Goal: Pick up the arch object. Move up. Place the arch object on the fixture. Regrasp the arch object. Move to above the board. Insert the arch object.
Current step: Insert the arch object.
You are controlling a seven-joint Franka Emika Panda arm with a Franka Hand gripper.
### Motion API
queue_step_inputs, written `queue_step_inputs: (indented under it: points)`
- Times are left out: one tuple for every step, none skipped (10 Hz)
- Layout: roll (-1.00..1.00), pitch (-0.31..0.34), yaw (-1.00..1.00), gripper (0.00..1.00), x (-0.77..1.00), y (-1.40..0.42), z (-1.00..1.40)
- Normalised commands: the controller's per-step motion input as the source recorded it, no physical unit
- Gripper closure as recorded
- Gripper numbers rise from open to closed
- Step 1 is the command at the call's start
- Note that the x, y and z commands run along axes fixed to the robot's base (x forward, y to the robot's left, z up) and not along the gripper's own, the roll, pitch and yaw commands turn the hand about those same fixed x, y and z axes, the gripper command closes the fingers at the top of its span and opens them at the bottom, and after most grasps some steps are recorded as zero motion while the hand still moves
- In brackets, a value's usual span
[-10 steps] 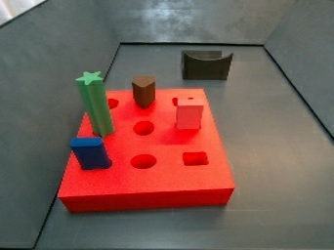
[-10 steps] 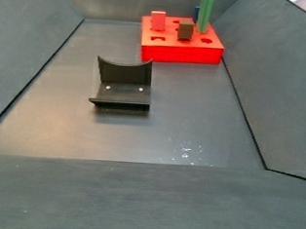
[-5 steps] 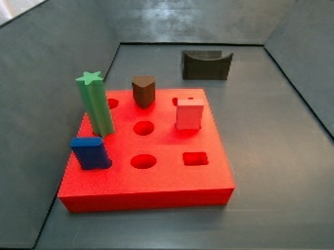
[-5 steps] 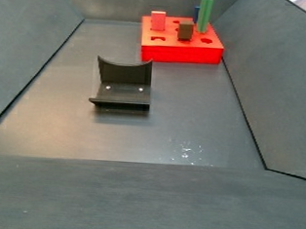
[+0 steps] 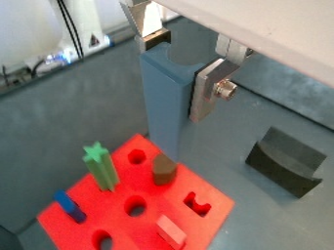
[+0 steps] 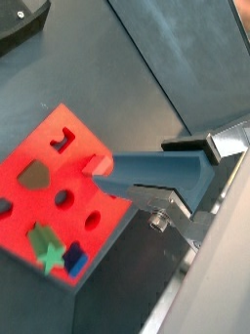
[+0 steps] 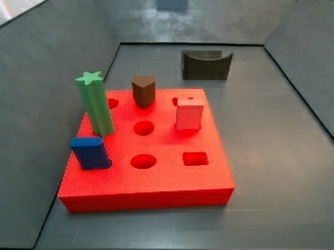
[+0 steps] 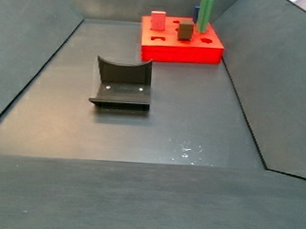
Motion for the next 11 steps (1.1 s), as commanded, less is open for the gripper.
queue_step_inputs:
  points:
    - [-0.10,-0.087,0.25,1.00,0.29,0.13,-0.87]
    - [0.00,-0.027,0.17,1.00,0.41,0.06,-0.71]
    - [0.13,0.000,0.10,1.00,0.50,0.02,-0.62]
    - [0.18,0.000,0.08,1.00,0.45,0.11,-0.62]
    - [-0.03,-0.087,0.07,1.00,0.24,0.30,-0.77]
    - [-0.05,-0.116,0.08,1.00,0.10,0.35,-0.69]
    - [-0.19,-0.179,0.05,1.00,-0.01,0.41,-0.67]
    - [-0.30,-0.186,0.03,1.00,-0.09,0.35,-0.50]
    - [-0.19,-0.183,0.01,1.00,-0.20,0.29,-0.51]
    - [-0.01,-0.164,0.00,1.00,-0.30,0.06,-0.50]
    - [0.00,-0.104,0.00,1.00,-0.12,0.00,-0.45]
